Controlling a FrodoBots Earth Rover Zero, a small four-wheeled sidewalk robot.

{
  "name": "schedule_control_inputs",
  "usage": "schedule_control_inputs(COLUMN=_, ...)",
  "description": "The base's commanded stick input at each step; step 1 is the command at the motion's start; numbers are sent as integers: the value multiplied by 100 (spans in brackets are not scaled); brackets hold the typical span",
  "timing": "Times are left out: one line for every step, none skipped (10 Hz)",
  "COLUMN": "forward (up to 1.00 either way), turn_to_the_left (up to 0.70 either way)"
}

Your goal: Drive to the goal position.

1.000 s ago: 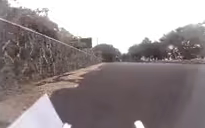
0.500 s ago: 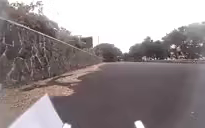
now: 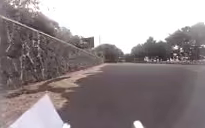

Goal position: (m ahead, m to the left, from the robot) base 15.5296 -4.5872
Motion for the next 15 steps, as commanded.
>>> schedule_control_inputs(forward=100, turn_to_the_left=0)
schedule_control_inputs(forward=100, turn_to_the_left=0)
schedule_control_inputs(forward=100, turn_to_the_left=-14)
schedule_control_inputs(forward=100, turn_to_the_left=-6)
schedule_control_inputs(forward=100, turn_to_the_left=-4)
schedule_control_inputs(forward=100, turn_to_the_left=-17)
schedule_control_inputs(forward=100, turn_to_the_left=-30)
schedule_control_inputs(forward=100, turn_to_the_left=-31)
schedule_control_inputs(forward=100, turn_to_the_left=-31)
schedule_control_inputs(forward=100, turn_to_the_left=-28)
schedule_control_inputs(forward=100, turn_to_the_left=-29)
schedule_control_inputs(forward=100, turn_to_the_left=-29)
schedule_control_inputs(forward=100, turn_to_the_left=-29)
schedule_control_inputs(forward=100, turn_to_the_left=-28)
schedule_control_inputs(forward=100, turn_to_the_left=-15)
